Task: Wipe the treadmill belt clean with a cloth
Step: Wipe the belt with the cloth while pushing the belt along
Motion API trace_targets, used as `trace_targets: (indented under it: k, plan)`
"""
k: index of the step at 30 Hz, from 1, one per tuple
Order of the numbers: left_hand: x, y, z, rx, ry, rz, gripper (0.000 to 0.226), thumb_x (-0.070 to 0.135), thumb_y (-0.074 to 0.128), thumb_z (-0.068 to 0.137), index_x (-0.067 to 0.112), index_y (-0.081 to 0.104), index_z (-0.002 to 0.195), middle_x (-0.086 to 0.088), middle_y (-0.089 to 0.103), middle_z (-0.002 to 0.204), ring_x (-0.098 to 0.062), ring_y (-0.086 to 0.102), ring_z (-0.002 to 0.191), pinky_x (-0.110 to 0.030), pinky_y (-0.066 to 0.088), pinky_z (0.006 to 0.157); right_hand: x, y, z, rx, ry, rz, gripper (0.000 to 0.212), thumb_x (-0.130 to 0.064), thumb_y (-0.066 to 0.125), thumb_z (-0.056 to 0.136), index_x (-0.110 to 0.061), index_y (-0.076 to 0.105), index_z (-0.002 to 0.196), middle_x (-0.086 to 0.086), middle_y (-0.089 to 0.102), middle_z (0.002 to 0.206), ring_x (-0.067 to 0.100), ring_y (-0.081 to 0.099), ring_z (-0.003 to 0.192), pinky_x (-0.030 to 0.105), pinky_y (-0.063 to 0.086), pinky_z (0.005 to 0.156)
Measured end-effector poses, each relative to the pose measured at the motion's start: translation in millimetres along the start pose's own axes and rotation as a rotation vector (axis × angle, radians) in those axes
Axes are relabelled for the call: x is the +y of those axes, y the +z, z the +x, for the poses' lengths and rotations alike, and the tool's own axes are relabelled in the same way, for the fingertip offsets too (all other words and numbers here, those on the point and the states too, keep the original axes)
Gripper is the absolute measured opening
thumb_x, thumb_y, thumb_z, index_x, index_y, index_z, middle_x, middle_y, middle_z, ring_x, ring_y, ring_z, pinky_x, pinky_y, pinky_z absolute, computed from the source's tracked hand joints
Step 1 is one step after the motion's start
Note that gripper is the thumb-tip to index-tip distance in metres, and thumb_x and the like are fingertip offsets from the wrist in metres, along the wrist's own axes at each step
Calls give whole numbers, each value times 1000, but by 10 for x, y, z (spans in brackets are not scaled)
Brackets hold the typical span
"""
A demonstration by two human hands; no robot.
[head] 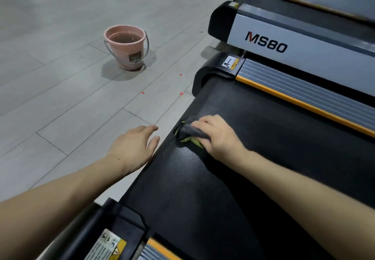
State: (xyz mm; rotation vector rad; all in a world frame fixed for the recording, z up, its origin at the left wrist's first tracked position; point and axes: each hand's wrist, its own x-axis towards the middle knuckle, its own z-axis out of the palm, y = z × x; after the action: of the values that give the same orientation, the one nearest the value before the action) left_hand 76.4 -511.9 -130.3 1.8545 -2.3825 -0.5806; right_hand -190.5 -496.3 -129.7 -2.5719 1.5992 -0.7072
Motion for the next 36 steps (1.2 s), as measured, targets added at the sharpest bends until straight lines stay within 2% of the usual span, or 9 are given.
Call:
trace_targets:
  k: [3,6,12,16,21,24,27,30,36]
  plan:
    - [71,-21,-63,-26,13,-26,50,51,29,104,35,39,150,9,45,152,-19,45,137,-42,43,107,551,-79,417,71,146,-130,43,-47,49,88,-22,69,115,5,67,108,28,54,97,37,43,87]
    - [164,-38,-108,-32,50,-31,52,54,29,103,36,37,151,11,43,154,-18,43,139,-41,43,108,649,-92,509,122,462,-158,26,-38,62,90,-21,68,110,8,65,104,36,55,96,43,46,84]
    - [262,6,-139,-30,139,17,46,51,30,103,38,39,147,13,47,149,-17,44,137,-41,45,104,-397,-182,-583,17,126,58,27,-28,72,87,-19,68,111,-3,63,106,22,53,89,31,45,83]
    - [300,62,-199,-43,174,58,51,48,30,103,32,35,151,12,45,152,-19,41,139,-43,44,106,-64,-267,-524,-49,-17,-9,24,-29,69,88,-19,68,110,-1,66,107,24,58,94,36,45,88]
    - [423,21,-319,-46,195,164,53,47,32,103,28,31,154,8,37,157,-21,37,141,-43,42,107,682,-372,-128,118,472,-174,18,-34,67,88,-21,66,101,5,65,98,35,56,92,42,44,84]
    - [515,-30,-396,-61,222,232,53,47,32,103,29,30,154,6,34,159,-21,37,142,-42,41,108,303,-342,-383,139,458,-133,24,-29,72,83,-18,68,104,5,65,102,34,55,88,42,47,81]
    - [656,-123,-479,-51,285,286,53,48,28,101,29,37,150,4,38,156,-22,40,141,-42,43,105,-177,-338,-942,51,230,4,28,-29,72,85,-18,67,110,0,64,106,25,54,87,37,47,84]
    - [820,-235,-551,17,339,298,59,50,23,96,27,45,145,2,45,151,-24,46,136,-42,46,101,61,-453,-1047,-38,97,-31,28,-37,64,91,-20,66,114,-1,65,111,24,58,94,35,46,89]
    - [1002,-323,-751,-13,303,303,52,45,37,103,32,34,152,6,33,160,-18,34,145,-40,39,110,631,-524,-700,127,549,-192,22,-35,69,85,-20,65,101,5,66,100,36,57,88,44,49,79]
